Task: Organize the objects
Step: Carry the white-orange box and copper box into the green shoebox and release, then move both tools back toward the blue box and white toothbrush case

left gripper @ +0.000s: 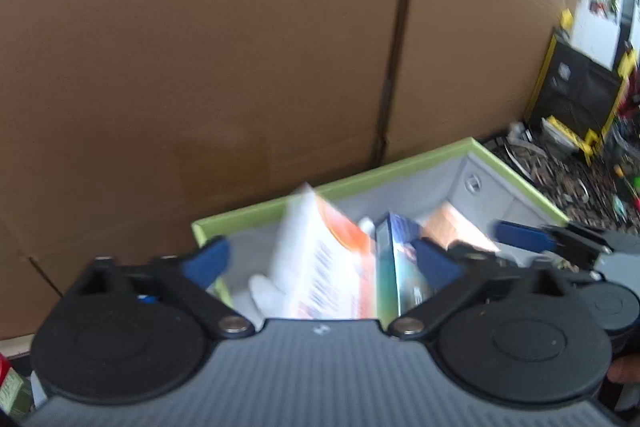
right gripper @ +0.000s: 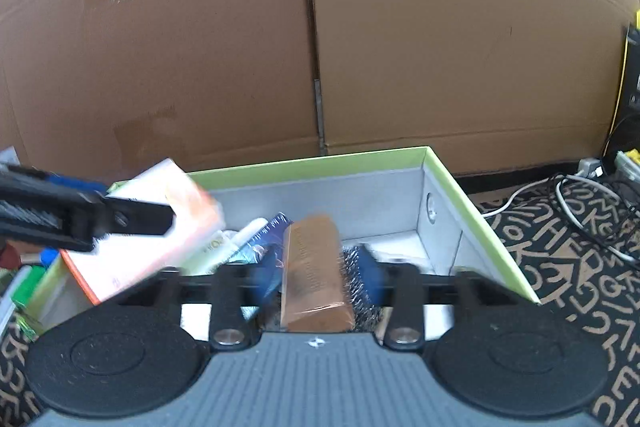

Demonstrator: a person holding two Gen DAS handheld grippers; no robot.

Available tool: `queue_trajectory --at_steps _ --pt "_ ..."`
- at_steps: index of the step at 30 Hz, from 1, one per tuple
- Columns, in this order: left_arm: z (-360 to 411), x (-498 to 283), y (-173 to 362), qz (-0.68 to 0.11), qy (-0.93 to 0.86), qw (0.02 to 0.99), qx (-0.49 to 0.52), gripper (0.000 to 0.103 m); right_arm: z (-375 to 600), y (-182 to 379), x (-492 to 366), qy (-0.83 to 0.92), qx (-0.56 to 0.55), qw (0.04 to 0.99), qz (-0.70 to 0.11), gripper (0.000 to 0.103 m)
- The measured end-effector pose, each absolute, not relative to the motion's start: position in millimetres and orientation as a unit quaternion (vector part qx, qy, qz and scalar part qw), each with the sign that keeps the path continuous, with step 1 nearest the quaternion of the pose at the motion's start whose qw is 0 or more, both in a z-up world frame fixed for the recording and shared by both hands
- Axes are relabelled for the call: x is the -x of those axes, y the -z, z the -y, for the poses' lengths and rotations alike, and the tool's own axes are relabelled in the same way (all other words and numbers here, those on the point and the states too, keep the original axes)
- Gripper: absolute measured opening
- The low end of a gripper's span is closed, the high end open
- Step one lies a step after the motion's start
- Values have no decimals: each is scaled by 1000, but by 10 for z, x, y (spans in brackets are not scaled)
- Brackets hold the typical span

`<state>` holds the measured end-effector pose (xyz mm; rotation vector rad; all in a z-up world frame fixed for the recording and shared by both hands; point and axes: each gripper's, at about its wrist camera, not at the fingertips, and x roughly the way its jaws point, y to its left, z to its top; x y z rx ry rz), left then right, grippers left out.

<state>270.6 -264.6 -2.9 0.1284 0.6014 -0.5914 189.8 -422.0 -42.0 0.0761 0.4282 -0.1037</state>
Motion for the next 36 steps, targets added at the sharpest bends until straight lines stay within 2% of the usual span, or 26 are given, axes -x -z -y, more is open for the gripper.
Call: queue_trajectory --at_steps 1,12,22,29,36 --pt "2632 -2684 23 -283 286 913 -63 103 4233 404 -1866 60 -28 978 -200 75" --pt "2466 -2452 -147 -278 288 915 -53 103 4154 119 -1468 59 -17 986 -158 82" --pt "1635 -1804 -437 -263 266 927 -41 103 3757 -154 -940 14 -22 995 -97 95" --pt "926 -1421 -262 -281 237 929 -33 103 3297 -78 -668 -32 -5 996 -86 98" --pt "270 -1262 72 -324 189 927 -10 103 2832 203 -620 -80 -7 989 -127 98"
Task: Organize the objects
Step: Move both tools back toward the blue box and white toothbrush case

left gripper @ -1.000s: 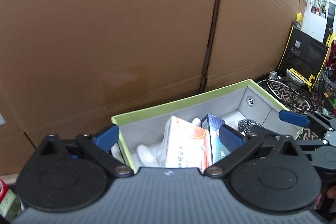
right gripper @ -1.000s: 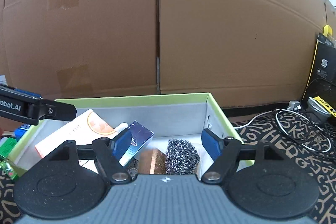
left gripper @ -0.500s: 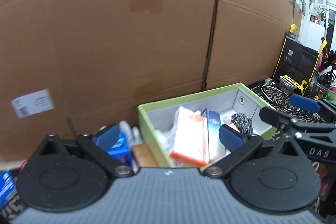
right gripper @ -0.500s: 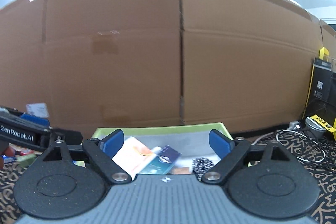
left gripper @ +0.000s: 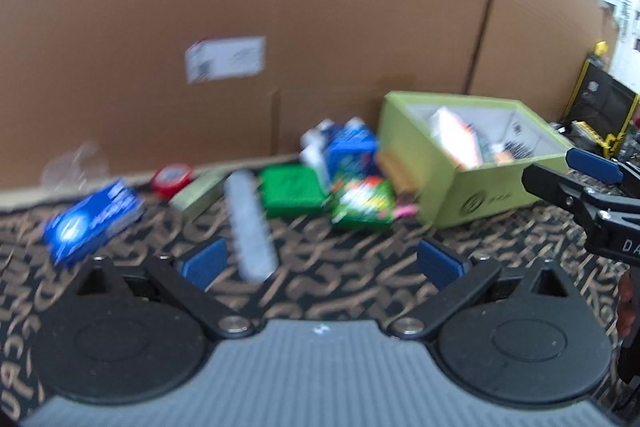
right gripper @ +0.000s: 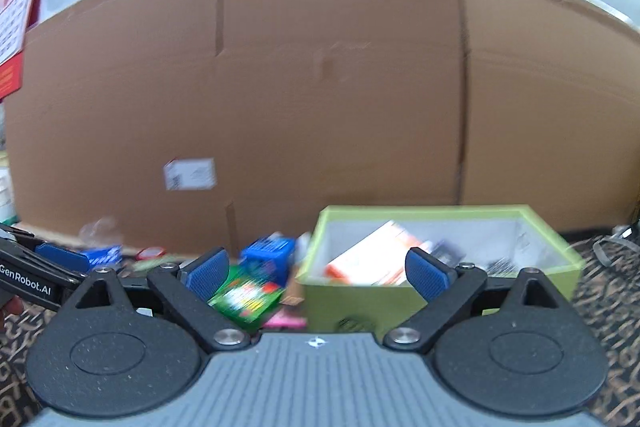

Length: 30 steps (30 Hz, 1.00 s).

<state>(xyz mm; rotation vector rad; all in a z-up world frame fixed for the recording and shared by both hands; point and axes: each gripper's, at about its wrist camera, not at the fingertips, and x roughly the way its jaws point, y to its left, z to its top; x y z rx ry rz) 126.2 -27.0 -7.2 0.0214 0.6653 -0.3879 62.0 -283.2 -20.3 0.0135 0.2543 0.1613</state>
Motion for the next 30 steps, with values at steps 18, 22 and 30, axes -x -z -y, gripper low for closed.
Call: queue_trajectory --at_steps 18,22,30 --pt "-1077 -1571 384 -336 80 938 -24 103 1653 737 -1014 -170 28 956 -239 95" --pt "-1304 -1878 442 -334 87 938 -27 103 1474 794 -1136 -175 36 950 -256 91" --pt "-1371 -2484 638 -345 128 927 -77 103 1231 857 -1307 -173 49 945 -275 85"
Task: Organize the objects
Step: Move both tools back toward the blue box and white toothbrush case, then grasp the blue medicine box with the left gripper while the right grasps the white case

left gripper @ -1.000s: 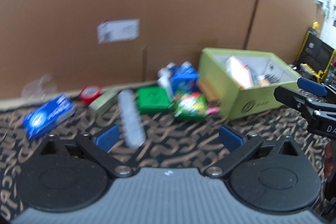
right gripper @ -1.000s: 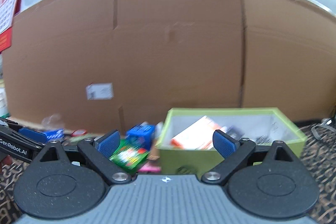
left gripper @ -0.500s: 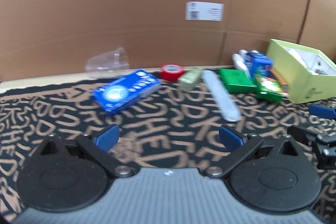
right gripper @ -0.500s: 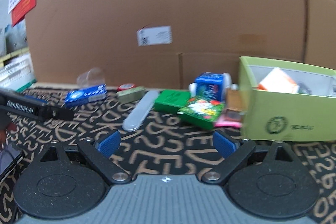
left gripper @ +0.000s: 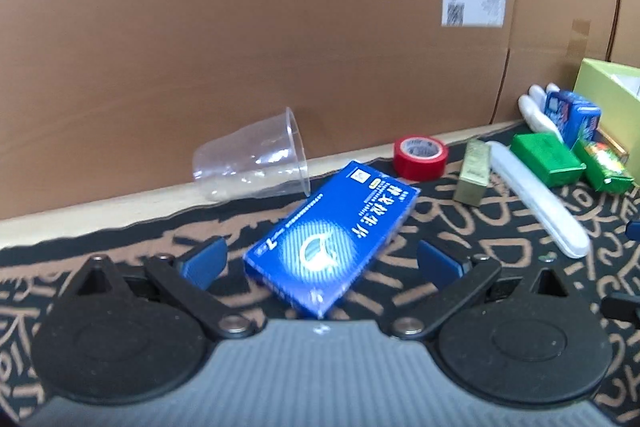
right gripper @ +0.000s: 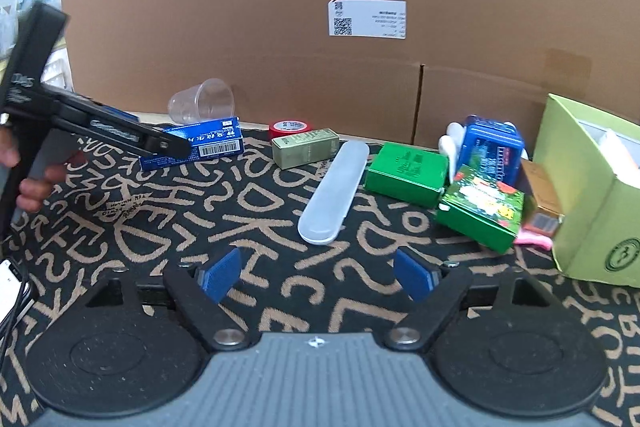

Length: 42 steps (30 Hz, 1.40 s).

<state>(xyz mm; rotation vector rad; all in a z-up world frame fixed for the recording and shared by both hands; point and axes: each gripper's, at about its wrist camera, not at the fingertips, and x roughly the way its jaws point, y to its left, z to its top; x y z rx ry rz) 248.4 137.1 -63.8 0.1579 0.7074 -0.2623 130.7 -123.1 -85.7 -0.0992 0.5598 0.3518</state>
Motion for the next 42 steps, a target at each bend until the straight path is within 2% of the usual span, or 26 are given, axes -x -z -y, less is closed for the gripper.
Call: queue_trajectory --at_steps 4,8,9,10,11,13,16,18,28,29,30,31,32,34,35,37,41,42 --pt "-1285 -2641 717 -354 142 920 -88 103 1133 880 -1481 -171 37 942 -287 79" --pt "-1249 -2699 805 -362 143 917 -90 100 1046 920 -1673 -167 34 938 -301 67" --pt "-1261 -2687 803 -365 146 916 -80 95 1039 918 -1699 -164 34 940 -298 65" --pt "-1275 -2666 795 -365 148 916 -76 89 1037 914 -1725 -161 34 940 -298 59" --pt "-1259 -2640 789 -363 148 917 -82 87 1044 910 -1741 -159 33 941 -297 50" --pt "-1217 -2572 768 -361 152 916 -86 70 1077 897 -1749 -152 31 942 -296 35" --pt "-1101 -2441 728 -372 159 910 -86 58 1176 880 -1695 -152 22 941 -300 32" --pt "-990 -2326 709 -380 161 906 -88 55 1263 871 -1602 -158 22 940 -302 31" --pt "-460 -1416 641 -401 251 874 -110 57 1927 779 -698 -195 41 920 -337 30" --pt "-406 -1356 622 -400 251 874 -115 58 1969 768 -654 -198 38 919 -338 31" --pt "-365 -1322 614 -399 250 874 -118 66 1996 758 -624 -196 34 921 -336 33" --pt "-321 -1306 620 -397 251 875 -120 71 2009 749 -609 -193 33 923 -331 38" --pt "-271 -1338 617 -397 248 875 -121 72 2009 744 -608 -191 35 926 -323 48" --pt "-192 -1391 618 -402 232 877 -122 72 1980 743 -646 -180 42 932 -311 54" --pt "-194 -1397 607 -405 227 877 -121 71 1948 747 -667 -178 47 934 -306 54" --pt "-130 -1453 625 -413 225 873 -126 59 1918 755 -733 -185 46 934 -301 54" --pt "-67 -1468 626 -413 225 872 -138 58 1870 781 -867 -189 33 932 -306 54" --pt "-48 -1463 630 -412 223 872 -142 62 1851 791 -898 -191 33 932 -307 54"
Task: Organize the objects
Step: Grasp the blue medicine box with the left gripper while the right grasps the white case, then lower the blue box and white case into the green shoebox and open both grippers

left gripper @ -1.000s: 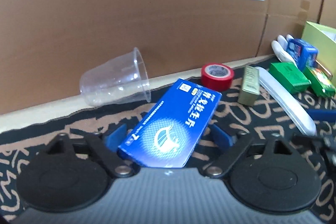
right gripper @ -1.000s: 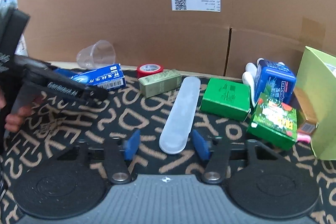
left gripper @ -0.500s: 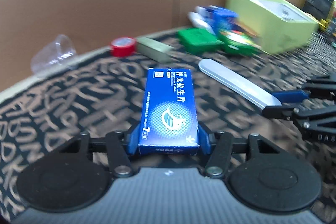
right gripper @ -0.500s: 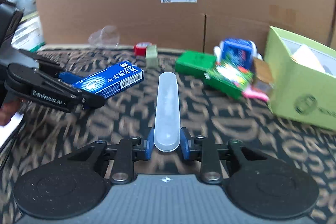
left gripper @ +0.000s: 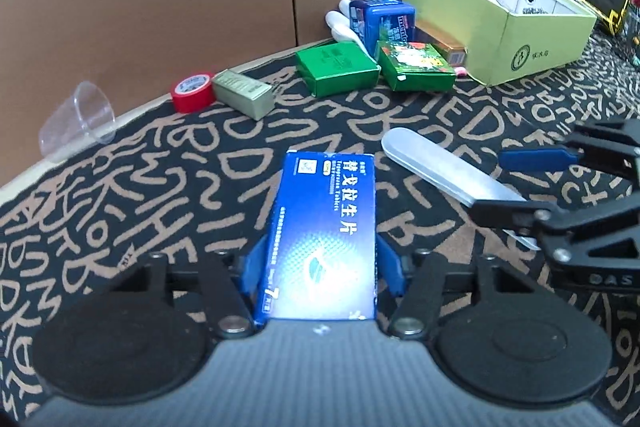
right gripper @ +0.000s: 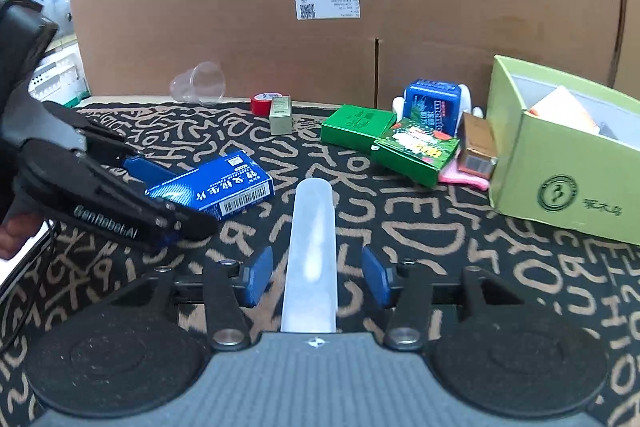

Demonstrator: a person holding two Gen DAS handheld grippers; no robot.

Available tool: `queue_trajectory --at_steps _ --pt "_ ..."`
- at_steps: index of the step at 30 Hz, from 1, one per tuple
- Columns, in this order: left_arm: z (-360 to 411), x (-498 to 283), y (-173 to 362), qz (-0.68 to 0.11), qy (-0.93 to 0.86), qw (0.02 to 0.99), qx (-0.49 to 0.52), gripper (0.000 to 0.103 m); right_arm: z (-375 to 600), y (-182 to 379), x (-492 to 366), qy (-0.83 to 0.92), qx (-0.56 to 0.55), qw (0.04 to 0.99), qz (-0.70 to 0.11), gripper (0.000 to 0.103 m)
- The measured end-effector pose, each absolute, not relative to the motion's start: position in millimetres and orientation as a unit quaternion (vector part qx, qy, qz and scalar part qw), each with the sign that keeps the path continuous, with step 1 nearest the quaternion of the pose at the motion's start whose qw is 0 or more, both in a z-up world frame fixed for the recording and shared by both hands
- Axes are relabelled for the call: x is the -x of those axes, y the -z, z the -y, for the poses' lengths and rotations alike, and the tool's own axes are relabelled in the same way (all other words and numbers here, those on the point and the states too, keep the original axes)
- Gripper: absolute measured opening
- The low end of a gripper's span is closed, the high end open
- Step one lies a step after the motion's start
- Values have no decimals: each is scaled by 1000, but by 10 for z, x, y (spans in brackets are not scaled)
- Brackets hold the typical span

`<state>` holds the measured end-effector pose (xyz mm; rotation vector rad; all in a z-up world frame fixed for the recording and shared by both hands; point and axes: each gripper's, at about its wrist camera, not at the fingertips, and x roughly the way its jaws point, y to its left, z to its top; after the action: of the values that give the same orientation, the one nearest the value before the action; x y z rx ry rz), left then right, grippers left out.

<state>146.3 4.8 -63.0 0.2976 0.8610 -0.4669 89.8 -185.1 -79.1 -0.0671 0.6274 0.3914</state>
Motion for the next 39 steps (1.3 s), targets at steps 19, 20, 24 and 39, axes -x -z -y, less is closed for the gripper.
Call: queue_trajectory --at_steps 19,20,24,39 --pt "161 -1424 636 -402 210 877 -159 56 1765 849 -864 -194 62 934 -294 31" --pt "162 -1420 626 -403 210 877 -157 56 1792 842 -851 -193 54 934 -295 31" --pt "175 -1394 541 -414 227 871 -133 56 1963 763 -755 -185 20 940 -287 31" --pt "1283 -1383 -369 -294 315 898 -93 56 3236 -44 -675 -47 -38 987 -151 31"
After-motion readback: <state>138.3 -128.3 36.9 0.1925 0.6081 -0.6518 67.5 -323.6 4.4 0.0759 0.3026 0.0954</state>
